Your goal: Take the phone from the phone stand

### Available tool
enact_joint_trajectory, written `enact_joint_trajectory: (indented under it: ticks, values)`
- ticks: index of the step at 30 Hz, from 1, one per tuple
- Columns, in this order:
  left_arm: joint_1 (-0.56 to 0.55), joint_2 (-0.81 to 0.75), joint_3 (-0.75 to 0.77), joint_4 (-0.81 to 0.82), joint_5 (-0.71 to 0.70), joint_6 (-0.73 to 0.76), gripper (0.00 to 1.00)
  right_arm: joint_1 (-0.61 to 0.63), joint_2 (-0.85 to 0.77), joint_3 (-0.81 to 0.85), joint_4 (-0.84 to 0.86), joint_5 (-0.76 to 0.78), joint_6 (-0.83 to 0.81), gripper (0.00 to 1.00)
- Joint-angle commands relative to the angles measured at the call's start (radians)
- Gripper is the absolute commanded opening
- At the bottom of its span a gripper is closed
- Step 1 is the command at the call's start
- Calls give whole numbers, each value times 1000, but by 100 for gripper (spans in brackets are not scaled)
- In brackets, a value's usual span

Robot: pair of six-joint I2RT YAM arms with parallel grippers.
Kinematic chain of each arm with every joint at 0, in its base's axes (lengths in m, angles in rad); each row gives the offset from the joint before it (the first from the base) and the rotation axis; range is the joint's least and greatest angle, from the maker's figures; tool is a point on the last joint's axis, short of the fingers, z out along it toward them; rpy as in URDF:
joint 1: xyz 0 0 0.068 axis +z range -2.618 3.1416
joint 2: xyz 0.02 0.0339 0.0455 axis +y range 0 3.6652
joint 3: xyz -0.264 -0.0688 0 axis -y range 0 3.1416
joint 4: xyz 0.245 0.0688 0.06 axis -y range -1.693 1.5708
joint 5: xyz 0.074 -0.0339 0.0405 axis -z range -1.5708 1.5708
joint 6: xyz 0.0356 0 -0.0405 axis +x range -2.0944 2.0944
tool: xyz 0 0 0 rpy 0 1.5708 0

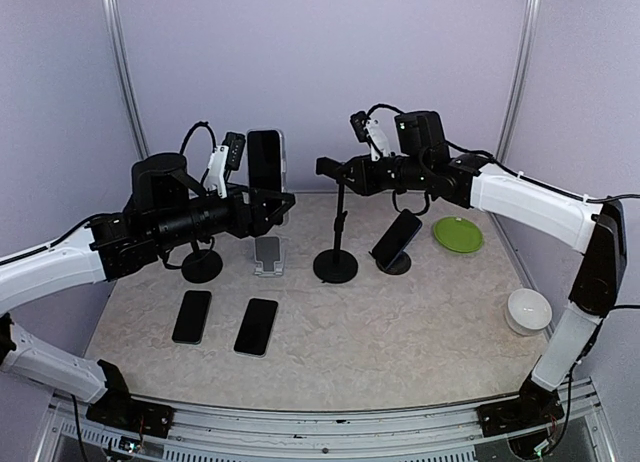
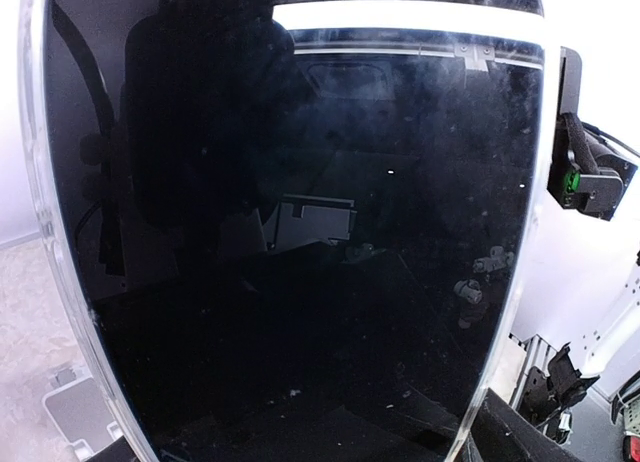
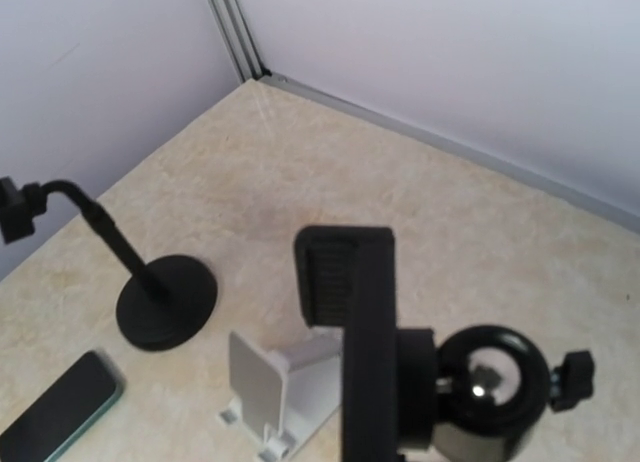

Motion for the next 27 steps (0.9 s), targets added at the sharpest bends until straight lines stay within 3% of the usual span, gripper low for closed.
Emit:
enact_joint_trajectory:
  ticks: [1, 18, 19, 24, 27]
  values:
    - [6, -33, -10, 31, -45, -5, 24, -10, 25, 88, 133, -18, -25, 0]
    - [6, -47, -43, -15, -64, -27, 24, -13, 112, 182, 146, -39, -52, 0]
    - [6, -46, -45, -16, -64, -28, 24, -13, 116, 189, 137, -48, -50, 4]
    - [5, -46, -50, -25, -65, -30, 24, -5, 136, 216, 105, -87, -46, 40]
    - [4, -45, -50, -35, -70, -31, 24, 2, 132, 225, 97, -88, -48, 56]
